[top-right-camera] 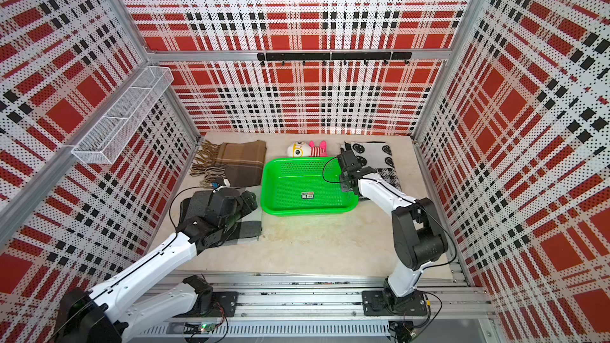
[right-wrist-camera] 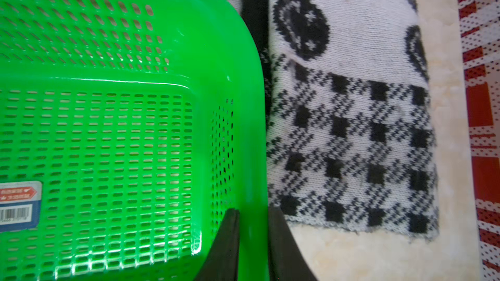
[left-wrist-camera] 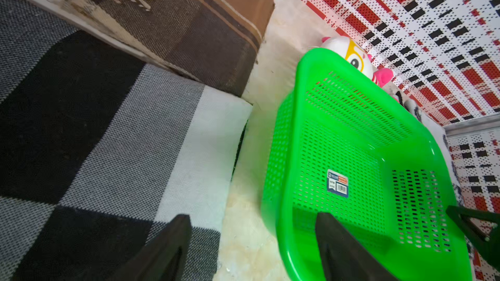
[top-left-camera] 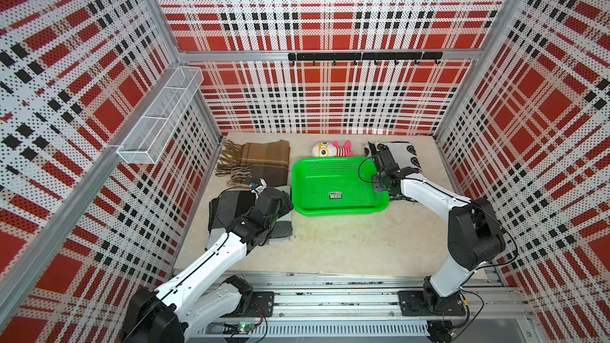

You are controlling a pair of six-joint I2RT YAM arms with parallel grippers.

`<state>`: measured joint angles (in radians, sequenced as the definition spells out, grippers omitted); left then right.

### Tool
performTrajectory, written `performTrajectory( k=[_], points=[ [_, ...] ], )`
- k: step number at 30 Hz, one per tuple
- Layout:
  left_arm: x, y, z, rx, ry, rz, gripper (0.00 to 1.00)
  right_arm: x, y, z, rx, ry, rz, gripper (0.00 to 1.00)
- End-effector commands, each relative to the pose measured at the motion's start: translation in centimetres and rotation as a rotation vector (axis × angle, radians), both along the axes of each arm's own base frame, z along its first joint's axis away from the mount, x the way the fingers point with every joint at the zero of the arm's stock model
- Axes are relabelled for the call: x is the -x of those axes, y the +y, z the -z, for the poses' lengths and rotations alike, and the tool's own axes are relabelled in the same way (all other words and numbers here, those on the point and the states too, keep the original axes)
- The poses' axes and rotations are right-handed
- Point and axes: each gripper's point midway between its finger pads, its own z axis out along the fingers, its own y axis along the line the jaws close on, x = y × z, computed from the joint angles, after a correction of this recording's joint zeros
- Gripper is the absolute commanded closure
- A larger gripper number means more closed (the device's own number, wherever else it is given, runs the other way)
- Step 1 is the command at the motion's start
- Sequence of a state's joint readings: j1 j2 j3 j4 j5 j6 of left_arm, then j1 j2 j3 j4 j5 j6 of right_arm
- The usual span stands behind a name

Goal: Put the folded scarf in the basket
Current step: Adjust the basket at the center of the board, then pick up the scarf at the center of the board.

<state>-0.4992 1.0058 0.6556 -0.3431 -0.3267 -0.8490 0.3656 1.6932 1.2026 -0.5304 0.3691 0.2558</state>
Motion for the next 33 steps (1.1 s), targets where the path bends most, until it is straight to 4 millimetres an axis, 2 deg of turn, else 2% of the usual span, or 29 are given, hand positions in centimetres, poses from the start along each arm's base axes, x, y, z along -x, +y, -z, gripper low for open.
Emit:
performTrajectory(
  k=[1,3,4,6,8,9,12,13,15,16,18,20,22,25,28,30,33],
  points=[
    [-0.4,1.5,-0.5,0.006,-0.040,-0.053,0.21,3.3,-3.6,3.0,0.135,0.160,0.063,0.95],
    [-0.4,2.3,-0.7,0.003,-0.048,-0.077,0.21,2.8,-3.3,2.7,0.126,0.144,0.055,0.88],
    [-0.4,2.7,-0.7,0.003,-0.051,-0.087,0.21,2.7,-2.9,2.5,0.115,0.131,0.043,0.78],
    [-0.5,3.5,-0.7,0.000,-0.056,-0.109,0.21,2.6,-1.7,1.5,0.108,0.090,0.012,0.44],
    [-0.5,4.2,-0.7,-0.001,-0.057,-0.129,0.21,2.4,-0.7,-0.1,0.111,0.045,0.003,0.25],
    [-0.5,4.6,-0.8,-0.001,-0.061,-0.140,0.21,2.4,-0.2,-0.9,0.108,0.029,0.005,0.22],
    [-0.6,6.2,-1.4,-0.009,-0.077,-0.179,0.21,2.5,2.3,-4.4,0.048,-0.050,-0.005,0.20],
    [-0.6,6.8,-1.6,-0.010,-0.085,-0.193,0.21,2.7,3.6,-5.5,0.016,-0.077,-0.024,0.20],
    [-0.6,7.9,-2.0,-0.009,-0.096,-0.220,0.21,3.3,7.6,-7.5,-0.061,-0.124,-0.076,0.20],
    [-0.7,9.2,-2.0,-0.005,-0.095,-0.254,0.21,3.9,10.3,-8.1,-0.096,-0.135,-0.114,0.20],
    [-0.5,10.5,-2.0,0.011,-0.091,-0.282,0.21,5.3,16.3,-8.8,-0.164,-0.138,-0.188,0.20],
    [-0.1,11.9,-2.0,0.039,-0.094,-0.312,0.21,7.4,23.7,-9.0,-0.230,-0.119,-0.263,0.21],
    [0.4,13.2,-2.1,0.061,-0.102,-0.340,0.21,9.1,29.5,-8.0,-0.268,-0.079,-0.321,0.21],
    [1.4,15.3,-2.7,0.068,-0.120,-0.395,0.21,11.0,36.5,-6.5,-0.352,0.000,-0.382,0.22],
    [2.5,16.8,-3.2,0.056,-0.136,-0.440,0.21,11.7,40.5,-4.6,-0.417,0.077,-0.377,0.23],
    [3.0,17.2,-3.7,0.052,-0.156,-0.463,0.21,11.4,41.5,-3.4,-0.441,0.103,-0.337,0.22],
    [3.3,17.3,-4.1,0.063,-0.178,-0.475,0.21,10.6,41.6,-1.4,-0.441,0.106,-0.271,0.20]
  ],
)
